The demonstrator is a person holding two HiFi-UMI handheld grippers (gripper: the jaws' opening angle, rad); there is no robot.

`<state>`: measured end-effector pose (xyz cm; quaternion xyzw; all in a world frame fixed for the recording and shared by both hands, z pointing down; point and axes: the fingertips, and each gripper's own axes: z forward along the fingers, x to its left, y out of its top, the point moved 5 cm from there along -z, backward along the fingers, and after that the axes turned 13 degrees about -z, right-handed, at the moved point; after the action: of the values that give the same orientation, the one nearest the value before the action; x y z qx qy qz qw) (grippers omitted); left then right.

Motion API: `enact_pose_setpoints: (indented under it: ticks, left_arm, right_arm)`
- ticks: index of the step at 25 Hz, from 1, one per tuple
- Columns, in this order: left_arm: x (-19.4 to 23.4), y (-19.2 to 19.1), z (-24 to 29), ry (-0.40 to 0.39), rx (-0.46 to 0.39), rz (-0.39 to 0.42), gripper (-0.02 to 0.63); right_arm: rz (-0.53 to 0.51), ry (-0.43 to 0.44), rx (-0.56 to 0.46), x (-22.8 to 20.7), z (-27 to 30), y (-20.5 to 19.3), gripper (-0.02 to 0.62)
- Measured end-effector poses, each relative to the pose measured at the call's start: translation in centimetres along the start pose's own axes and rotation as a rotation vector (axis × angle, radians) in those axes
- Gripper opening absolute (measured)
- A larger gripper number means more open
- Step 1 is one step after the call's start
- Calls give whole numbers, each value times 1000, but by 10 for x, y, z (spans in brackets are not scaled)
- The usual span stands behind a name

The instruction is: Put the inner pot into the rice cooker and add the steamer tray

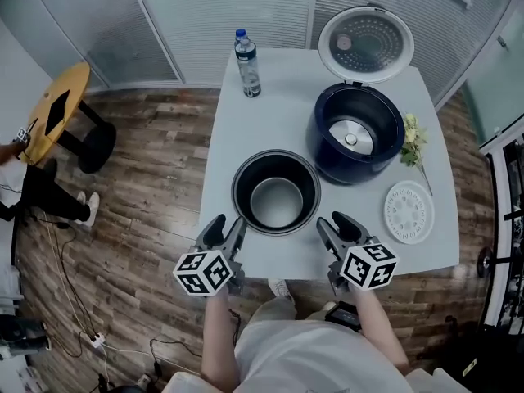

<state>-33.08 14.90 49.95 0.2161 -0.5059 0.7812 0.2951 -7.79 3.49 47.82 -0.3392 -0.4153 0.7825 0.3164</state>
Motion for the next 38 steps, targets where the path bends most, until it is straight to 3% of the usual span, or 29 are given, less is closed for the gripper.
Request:
enact_pose_setpoints:
  ticks: [15,21,25,27,38]
  left_arm:
    - [39,15,73,-50,113,-31,238]
    - [42,16,82,-70,134,-26,235]
    - [42,14,84,-78,141,-31,182]
    - [39,13,84,-87,149,-34,112]
    - [37,12,76,-84,149,-66,103]
  right_arm:
    - [101,-116,87,-21,67,-13,193]
    - [100,-145,106,-21,76,-18,156]
    - [106,-151,101,-20,77,-19,130]
    - [109,-149,103,-20,77,-19,129]
    - [161,-124,100,-17,70,-16,110]
